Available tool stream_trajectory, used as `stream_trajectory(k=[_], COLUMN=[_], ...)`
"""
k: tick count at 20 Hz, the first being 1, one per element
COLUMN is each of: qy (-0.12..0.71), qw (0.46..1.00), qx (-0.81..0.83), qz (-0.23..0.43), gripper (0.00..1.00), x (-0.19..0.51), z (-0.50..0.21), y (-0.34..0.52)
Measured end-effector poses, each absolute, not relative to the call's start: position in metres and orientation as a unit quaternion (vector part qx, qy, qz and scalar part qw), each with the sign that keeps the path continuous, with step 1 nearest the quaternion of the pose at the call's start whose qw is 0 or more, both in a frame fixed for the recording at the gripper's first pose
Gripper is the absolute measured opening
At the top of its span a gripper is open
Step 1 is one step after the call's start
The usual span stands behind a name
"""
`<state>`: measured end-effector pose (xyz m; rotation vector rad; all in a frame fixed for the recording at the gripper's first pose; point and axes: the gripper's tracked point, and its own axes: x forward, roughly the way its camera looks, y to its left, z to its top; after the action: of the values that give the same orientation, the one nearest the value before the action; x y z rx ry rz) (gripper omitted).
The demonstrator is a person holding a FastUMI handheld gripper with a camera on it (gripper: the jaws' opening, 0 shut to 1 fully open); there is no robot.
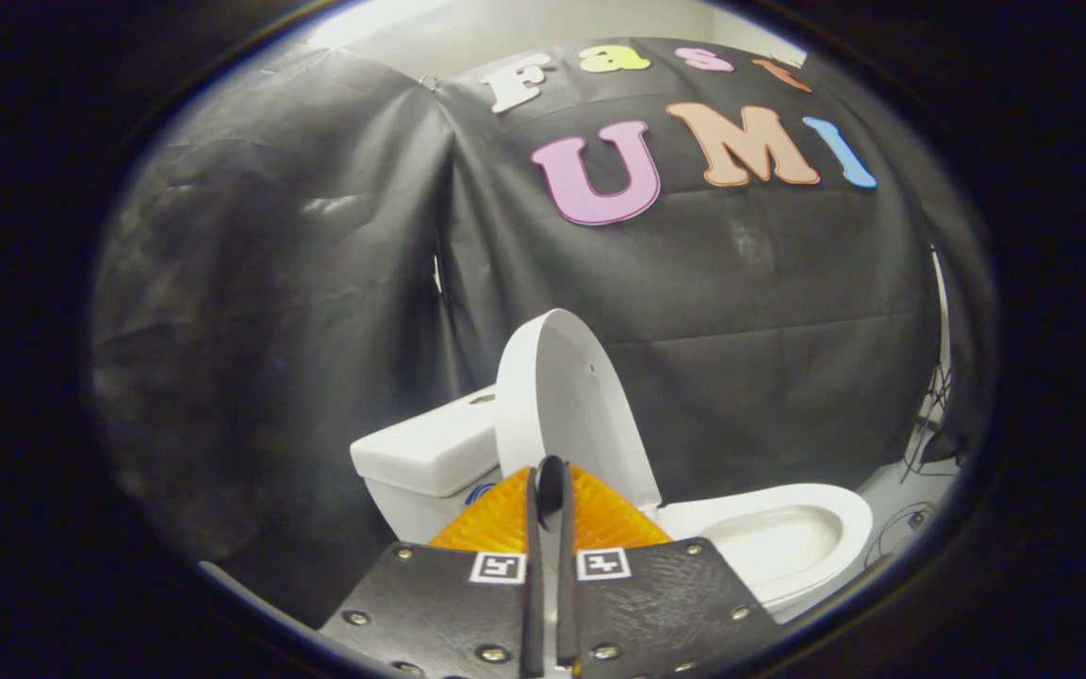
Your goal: Open the toilet lid.
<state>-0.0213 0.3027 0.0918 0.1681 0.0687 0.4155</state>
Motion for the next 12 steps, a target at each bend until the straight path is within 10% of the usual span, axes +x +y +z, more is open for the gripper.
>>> stream_trajectory(k=[6, 12], qy=[0.022, 0.005], qw=[0.976, 0.984], qx=[0.049, 0.052], qz=[0.212, 0.169], gripper=[0.25, 0.70], x=[-0.032, -0.031], z=[0.094, 0.108], y=[0.297, 0.252])
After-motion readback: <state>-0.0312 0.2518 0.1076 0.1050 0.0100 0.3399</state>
